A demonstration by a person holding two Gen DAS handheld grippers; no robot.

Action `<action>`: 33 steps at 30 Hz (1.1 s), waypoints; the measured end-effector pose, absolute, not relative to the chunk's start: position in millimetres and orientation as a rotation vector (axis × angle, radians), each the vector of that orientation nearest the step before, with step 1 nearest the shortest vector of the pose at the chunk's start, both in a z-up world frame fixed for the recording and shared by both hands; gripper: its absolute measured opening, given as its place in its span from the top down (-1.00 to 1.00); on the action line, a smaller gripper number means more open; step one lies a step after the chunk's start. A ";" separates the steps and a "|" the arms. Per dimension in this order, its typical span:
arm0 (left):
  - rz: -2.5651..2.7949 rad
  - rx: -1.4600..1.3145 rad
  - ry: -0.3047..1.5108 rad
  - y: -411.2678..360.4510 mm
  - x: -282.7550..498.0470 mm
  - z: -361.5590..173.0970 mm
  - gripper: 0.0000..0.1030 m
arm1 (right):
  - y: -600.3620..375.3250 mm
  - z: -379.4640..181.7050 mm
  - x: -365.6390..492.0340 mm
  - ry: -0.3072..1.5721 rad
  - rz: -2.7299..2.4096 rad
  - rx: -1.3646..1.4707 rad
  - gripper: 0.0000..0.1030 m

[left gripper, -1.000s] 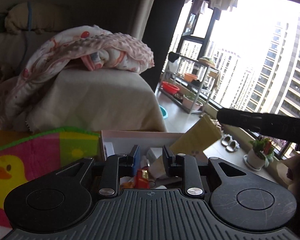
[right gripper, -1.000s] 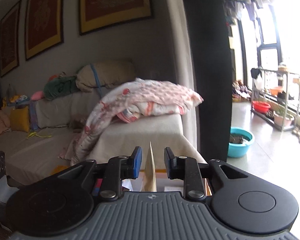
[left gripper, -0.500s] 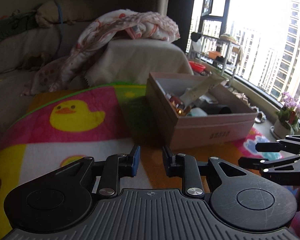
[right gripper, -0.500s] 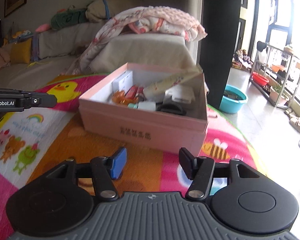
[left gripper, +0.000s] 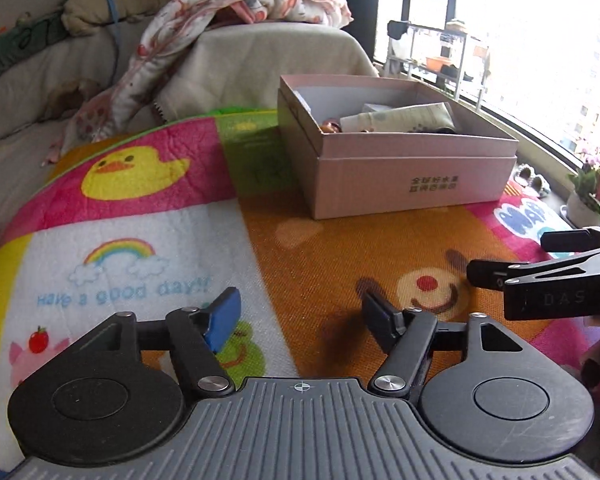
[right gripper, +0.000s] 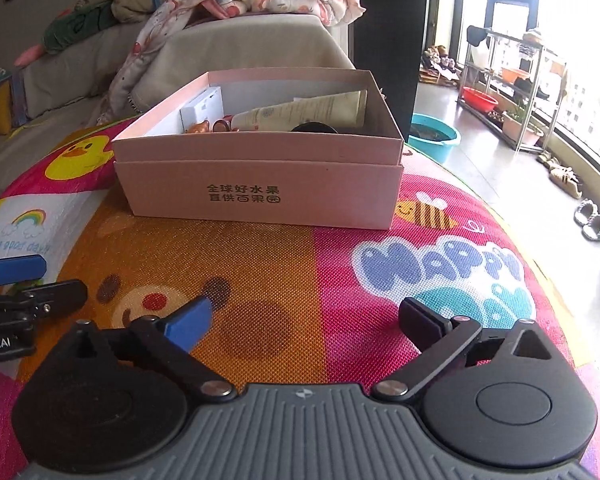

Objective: Organize rigid objects

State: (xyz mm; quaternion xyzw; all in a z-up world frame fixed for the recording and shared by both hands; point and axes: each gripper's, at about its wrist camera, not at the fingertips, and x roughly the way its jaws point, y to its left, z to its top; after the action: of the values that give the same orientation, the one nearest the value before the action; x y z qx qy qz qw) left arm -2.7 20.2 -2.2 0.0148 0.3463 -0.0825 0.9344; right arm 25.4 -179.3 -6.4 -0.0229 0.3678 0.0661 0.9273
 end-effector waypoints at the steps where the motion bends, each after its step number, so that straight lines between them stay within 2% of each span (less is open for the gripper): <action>1: -0.163 0.018 0.698 19.4 -2.2 -3.2 -0.48 | -179.7 -6.6 26.1 0.756 0.132 -0.045 -0.98; 11: -0.046 0.033 0.648 -0.3 -0.9 -7.4 -0.50 | -177.1 -10.8 23.5 0.697 0.101 -0.043 -1.00; 33: -0.046 0.018 0.649 1.8 0.1 -8.4 -0.54 | -176.8 -11.3 27.9 0.693 0.093 -0.033 -1.00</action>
State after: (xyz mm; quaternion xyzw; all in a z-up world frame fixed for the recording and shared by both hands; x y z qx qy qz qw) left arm 0.1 1.8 -8.4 0.0090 0.3187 -0.0224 0.9476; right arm 27.9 -176.8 -11.3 -0.0163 0.3393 0.0454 0.9394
